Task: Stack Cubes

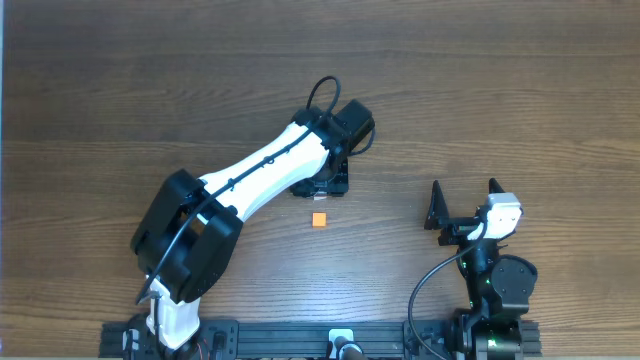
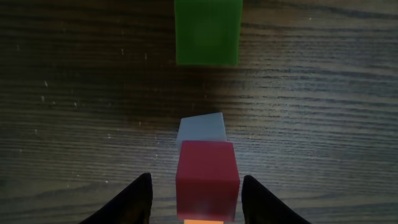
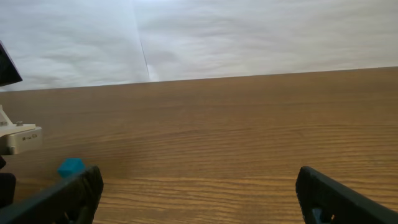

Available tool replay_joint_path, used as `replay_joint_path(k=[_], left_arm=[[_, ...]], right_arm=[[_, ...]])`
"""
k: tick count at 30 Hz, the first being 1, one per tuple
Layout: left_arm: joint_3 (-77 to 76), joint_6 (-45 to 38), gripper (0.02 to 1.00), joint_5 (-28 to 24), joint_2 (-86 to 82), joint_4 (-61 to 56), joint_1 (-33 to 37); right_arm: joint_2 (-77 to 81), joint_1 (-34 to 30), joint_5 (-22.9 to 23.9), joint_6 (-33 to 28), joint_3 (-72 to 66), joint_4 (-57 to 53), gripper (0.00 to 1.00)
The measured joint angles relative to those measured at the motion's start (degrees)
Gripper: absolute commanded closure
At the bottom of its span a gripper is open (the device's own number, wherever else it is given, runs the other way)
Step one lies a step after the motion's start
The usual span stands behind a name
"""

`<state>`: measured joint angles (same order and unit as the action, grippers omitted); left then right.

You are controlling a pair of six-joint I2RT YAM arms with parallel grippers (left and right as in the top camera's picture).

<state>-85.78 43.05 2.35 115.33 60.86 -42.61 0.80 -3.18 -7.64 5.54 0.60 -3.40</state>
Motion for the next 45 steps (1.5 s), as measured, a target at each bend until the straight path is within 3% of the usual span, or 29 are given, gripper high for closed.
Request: replay_joint_path(k=[4, 20, 45], left_arm=[[0.0, -0.2, 0.404, -0.5, -0.3, 0.8, -0.1], [0.2, 0.9, 0.421, -3.0, -4.7, 7.2, -7.0], [12.1, 3.3, 0.450, -4.9, -4.8, -5.5, -6.3]], right_arm=[[0.0, 0.0, 0.0, 0.0, 0.0, 0.0, 0.007], [0.0, 0.0, 0.0, 0.0, 0.0, 0.0, 0.007], [0.0, 0.0, 0.0, 0.0, 0.0, 0.0, 0.007]])
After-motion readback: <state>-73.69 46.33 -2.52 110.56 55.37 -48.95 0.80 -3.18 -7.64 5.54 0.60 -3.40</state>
